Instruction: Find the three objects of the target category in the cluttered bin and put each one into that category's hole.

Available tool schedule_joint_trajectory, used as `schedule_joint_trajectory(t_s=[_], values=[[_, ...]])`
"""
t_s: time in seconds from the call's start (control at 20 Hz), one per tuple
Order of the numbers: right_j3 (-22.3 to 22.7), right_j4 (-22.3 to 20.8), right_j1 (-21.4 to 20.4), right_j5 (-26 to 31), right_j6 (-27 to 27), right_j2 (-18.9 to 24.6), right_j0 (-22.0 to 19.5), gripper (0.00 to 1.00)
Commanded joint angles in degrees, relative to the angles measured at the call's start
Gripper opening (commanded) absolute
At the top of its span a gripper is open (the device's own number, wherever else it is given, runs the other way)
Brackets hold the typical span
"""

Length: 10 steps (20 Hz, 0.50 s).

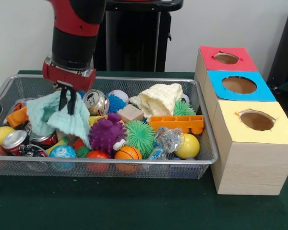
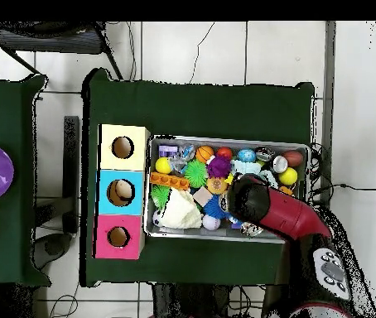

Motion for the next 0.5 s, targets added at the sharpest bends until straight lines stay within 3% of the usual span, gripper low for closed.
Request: schedule_joint_trajectory(t_s=[0.05,0.4,0.5], values=[[9.36,2.58,-9.00,-0.81,13.89,2.12,1.24,0.00],[14.67,6.14,-16.16,-1.03,14.34,7.11,-1.14,0.00],[14.48,7.08,-17.71,0.54,14.42,6.27,0.08,0.00]])
